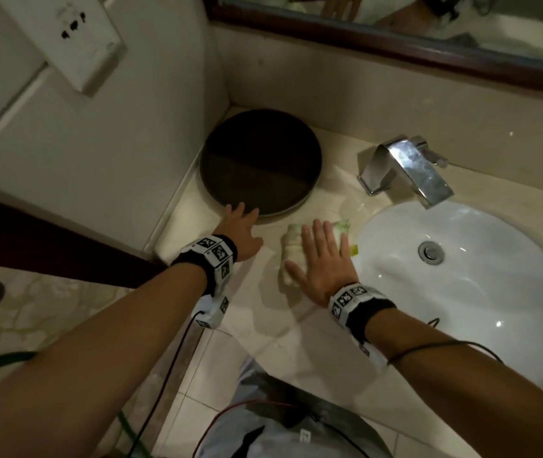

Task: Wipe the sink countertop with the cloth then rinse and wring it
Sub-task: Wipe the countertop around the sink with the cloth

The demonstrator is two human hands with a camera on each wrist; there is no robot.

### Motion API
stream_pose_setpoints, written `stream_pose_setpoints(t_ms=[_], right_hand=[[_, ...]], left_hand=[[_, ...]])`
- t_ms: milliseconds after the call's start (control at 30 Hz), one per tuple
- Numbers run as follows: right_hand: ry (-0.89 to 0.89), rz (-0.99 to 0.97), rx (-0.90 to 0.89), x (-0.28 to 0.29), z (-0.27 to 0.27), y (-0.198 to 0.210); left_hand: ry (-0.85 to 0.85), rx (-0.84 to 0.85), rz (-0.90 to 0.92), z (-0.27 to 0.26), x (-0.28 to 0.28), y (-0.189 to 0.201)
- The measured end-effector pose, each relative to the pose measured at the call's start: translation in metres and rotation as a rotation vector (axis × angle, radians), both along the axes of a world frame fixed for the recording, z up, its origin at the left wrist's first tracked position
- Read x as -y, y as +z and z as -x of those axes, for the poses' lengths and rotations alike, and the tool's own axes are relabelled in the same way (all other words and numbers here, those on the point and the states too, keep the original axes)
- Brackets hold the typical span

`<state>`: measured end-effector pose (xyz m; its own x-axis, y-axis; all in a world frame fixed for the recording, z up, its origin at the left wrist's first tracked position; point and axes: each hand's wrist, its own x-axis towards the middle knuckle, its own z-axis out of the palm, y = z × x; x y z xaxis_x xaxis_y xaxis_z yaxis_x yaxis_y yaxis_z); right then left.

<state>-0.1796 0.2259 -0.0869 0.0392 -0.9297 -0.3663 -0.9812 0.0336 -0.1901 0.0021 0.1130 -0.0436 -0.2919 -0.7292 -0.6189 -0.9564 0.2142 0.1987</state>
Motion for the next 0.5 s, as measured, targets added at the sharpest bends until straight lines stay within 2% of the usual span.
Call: stream_pose_setpoints(t_ms=[200, 333, 500], right_hand=[[0.000, -0.044, -0.062, -0.020, -0.016, 0.007], [0.125, -0.035, -0.033, -0.032, -0.031, 0.018], [0.089, -0.050, -0.031, -0.031, -0.019, 0.005]], left_hand=[[0.051, -0.118, 0.079, -0.004, -0.017, 0.005], [0.087, -0.173, 0.219, -0.012, -0.036, 0.005], [0.060, -0.064, 0.146, -0.027, -0.059, 0.003]])
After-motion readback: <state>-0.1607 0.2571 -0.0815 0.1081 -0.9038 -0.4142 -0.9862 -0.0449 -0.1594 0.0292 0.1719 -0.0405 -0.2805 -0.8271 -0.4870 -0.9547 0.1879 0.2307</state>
